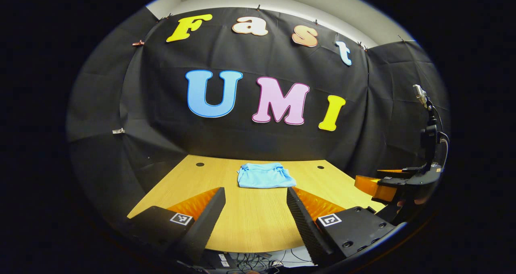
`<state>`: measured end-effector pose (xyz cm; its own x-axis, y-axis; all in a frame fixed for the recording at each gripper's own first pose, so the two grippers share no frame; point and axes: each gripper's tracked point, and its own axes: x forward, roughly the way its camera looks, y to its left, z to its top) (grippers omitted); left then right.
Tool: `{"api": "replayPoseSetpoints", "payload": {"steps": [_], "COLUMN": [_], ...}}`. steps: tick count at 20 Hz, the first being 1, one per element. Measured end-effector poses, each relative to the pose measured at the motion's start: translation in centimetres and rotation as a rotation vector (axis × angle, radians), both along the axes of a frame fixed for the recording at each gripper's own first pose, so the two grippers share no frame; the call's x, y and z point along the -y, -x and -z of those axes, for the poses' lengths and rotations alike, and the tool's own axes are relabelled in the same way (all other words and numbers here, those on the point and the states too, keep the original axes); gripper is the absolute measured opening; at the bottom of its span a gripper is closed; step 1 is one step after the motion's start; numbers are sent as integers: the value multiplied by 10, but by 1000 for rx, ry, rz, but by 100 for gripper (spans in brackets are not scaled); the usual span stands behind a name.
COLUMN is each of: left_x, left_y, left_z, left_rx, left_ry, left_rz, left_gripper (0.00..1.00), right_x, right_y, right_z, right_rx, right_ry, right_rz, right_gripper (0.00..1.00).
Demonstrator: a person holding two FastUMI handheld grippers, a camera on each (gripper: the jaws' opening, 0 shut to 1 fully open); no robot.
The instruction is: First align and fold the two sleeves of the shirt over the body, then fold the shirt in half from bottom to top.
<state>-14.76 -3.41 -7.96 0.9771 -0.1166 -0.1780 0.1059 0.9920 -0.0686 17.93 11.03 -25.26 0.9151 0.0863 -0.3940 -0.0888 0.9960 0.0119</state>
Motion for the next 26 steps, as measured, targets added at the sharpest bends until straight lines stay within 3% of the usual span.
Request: {"api": "replayPoseSetpoints", "payload": {"steps": [26], "left_x": [-1], "left_y": [-21], "left_z": [8], "left_rx": [-26], "left_ry": [-4], "left_rz": [29], "left_gripper": [97], "right_x": [0], "right_y": [-1], "right_z": [6], "right_rx": [-26], "right_ry": [1], "right_rz": [55], "right_gripper": [98]}}
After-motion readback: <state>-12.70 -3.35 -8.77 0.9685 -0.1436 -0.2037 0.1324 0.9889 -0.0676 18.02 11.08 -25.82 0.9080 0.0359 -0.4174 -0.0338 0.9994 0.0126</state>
